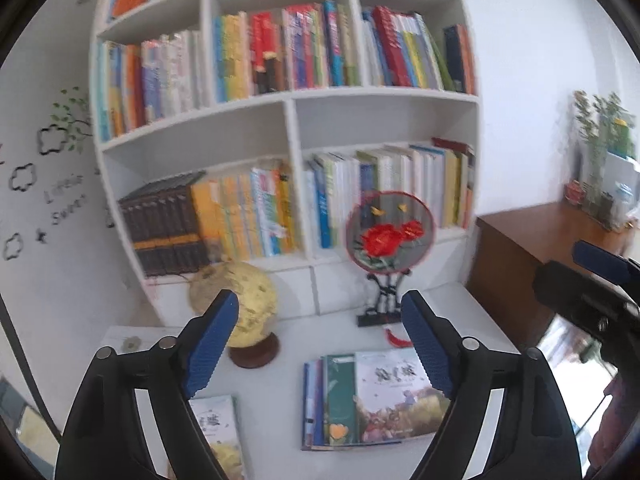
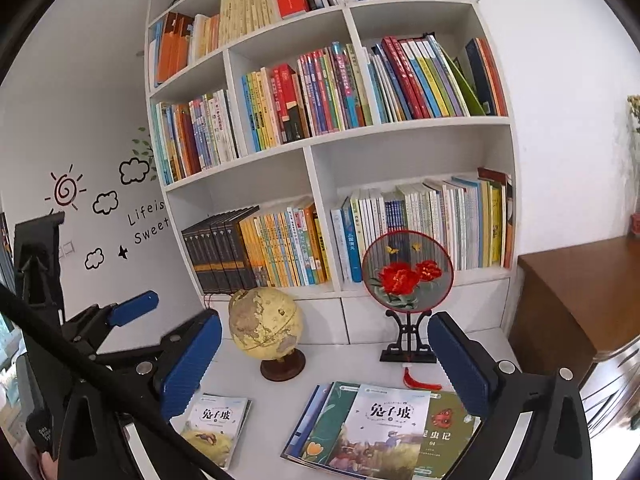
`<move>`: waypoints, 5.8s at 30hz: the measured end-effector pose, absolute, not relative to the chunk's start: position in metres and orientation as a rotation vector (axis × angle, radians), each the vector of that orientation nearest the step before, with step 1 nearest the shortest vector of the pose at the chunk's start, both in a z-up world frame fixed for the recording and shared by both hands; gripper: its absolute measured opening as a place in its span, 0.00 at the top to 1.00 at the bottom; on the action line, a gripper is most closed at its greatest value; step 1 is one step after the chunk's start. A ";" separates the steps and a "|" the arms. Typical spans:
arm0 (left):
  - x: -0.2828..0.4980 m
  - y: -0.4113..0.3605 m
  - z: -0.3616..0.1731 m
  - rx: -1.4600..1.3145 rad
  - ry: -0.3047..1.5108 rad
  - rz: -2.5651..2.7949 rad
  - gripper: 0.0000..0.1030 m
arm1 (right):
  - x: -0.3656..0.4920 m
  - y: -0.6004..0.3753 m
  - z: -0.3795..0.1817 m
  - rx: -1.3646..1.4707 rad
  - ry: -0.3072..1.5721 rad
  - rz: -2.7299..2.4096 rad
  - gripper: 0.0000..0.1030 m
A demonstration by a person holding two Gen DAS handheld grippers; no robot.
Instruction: Organize books
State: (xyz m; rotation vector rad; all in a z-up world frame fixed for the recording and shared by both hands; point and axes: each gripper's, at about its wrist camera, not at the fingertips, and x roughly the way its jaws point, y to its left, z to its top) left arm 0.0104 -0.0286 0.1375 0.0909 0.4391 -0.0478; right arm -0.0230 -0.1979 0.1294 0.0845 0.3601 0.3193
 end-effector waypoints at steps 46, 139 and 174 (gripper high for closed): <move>0.201 -0.050 -0.200 -0.229 1.085 -0.467 0.14 | 0.158 -0.319 -0.266 0.746 0.970 0.296 0.21; 0.129 0.084 -0.060 -0.249 0.821 -0.322 0.87 | 0.107 -0.173 -0.101 0.569 0.727 0.585 0.93; 0.078 0.304 -0.204 -0.429 1.076 -0.181 0.84 | 0.110 0.058 -0.241 0.513 1.085 0.672 0.93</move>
